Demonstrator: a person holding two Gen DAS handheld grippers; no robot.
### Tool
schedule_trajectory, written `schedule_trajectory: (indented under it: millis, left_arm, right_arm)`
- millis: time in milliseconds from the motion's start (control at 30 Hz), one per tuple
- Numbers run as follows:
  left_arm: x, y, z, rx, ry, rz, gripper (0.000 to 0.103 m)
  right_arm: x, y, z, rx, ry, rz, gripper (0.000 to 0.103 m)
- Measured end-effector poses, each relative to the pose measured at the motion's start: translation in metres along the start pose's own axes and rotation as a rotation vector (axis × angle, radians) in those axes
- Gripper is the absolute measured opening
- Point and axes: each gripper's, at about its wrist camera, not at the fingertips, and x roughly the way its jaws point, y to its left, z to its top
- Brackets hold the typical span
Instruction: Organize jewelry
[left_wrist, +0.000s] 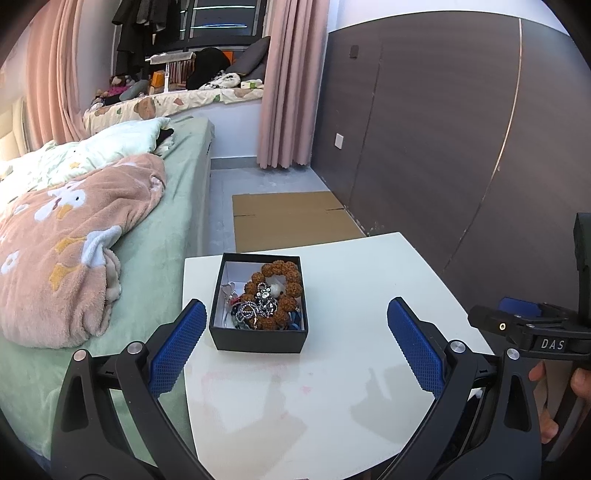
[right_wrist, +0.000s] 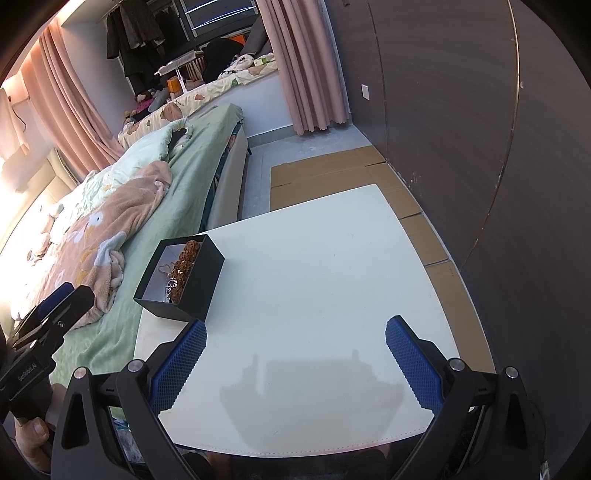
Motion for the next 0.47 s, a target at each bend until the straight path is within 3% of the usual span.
schedule_trajectory:
  millis: [467]
  left_arm:
    - [0.0044,0.0048,0.0022,-0.029,0.018,0.005,0.098]
  right_arm:
    - [0.0032,0.0061,-0.0007,-0.017,0.011,-0.019,0.095]
